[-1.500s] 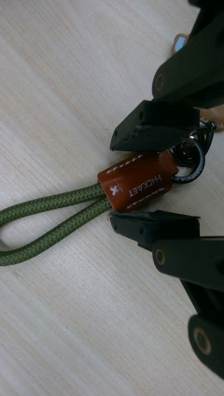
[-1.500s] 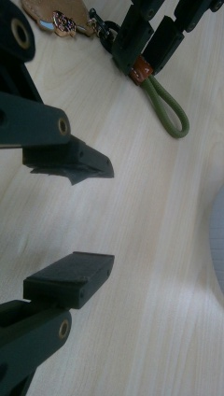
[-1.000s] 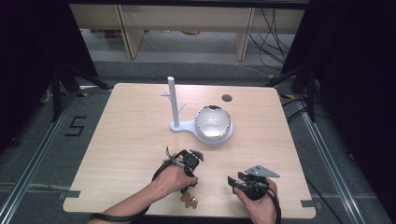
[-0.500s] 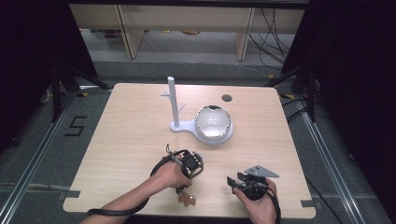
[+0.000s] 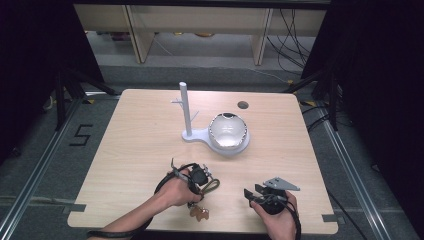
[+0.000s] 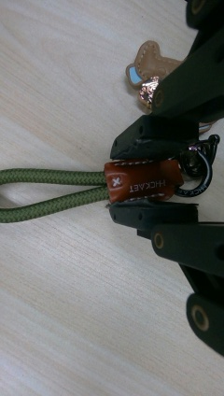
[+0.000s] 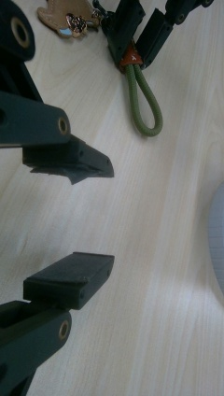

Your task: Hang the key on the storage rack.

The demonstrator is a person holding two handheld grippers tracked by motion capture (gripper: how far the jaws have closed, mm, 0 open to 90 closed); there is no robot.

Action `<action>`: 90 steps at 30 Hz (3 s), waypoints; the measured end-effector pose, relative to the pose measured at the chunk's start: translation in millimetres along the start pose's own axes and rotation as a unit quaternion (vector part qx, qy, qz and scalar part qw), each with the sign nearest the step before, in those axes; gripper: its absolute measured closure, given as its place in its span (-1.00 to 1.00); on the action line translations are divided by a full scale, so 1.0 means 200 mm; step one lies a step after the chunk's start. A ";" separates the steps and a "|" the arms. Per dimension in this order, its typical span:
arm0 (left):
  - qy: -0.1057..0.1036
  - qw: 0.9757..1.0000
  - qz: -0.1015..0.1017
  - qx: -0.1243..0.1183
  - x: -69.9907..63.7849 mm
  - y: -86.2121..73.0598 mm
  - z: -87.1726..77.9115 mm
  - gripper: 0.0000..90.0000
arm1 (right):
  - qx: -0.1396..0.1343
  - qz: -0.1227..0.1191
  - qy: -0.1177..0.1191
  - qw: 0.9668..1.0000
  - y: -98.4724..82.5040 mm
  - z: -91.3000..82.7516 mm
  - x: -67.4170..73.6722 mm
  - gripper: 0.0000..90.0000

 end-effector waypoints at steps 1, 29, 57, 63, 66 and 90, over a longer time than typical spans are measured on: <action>-0.002 1.000 0.004 -0.001 0.00 -0.01 0.00 0.50 | 0.000 0.000 0.000 1.000 0.00 0.00 0.00 0.14; 0.012 0.959 -0.013 -0.284 0.03 -0.09 -0.15 0.52 | -0.007 0.002 -0.006 1.000 0.00 0.00 0.00 0.14; 0.050 0.906 -0.038 -0.419 0.07 -0.08 -0.35 0.53 | -0.017 -0.002 -0.009 1.000 0.00 0.00 -0.01 0.14; 0.060 0.900 -0.042 -0.430 0.08 -0.08 -0.39 0.53 | -0.019 0.000 -0.005 1.000 0.00 0.00 0.00 0.14; 0.059 0.897 -0.042 -0.436 0.08 -0.08 -0.39 0.53 | -0.021 -0.002 -0.005 1.000 0.00 0.00 0.00 0.14; 0.082 0.882 -0.056 -0.462 0.15 -0.10 -0.50 0.53 | -0.029 -0.004 -0.003 1.000 0.00 0.01 0.00 0.14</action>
Point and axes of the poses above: each handheld gripper's, and its own axes: z roughly forward along the jaws, y roughly out of its top, x roughly to its left, the point moved 6 cm from there along z, roughly forward along the jaws, and after that the axes turned 12 degrees about -x, right-handed, at the moved point
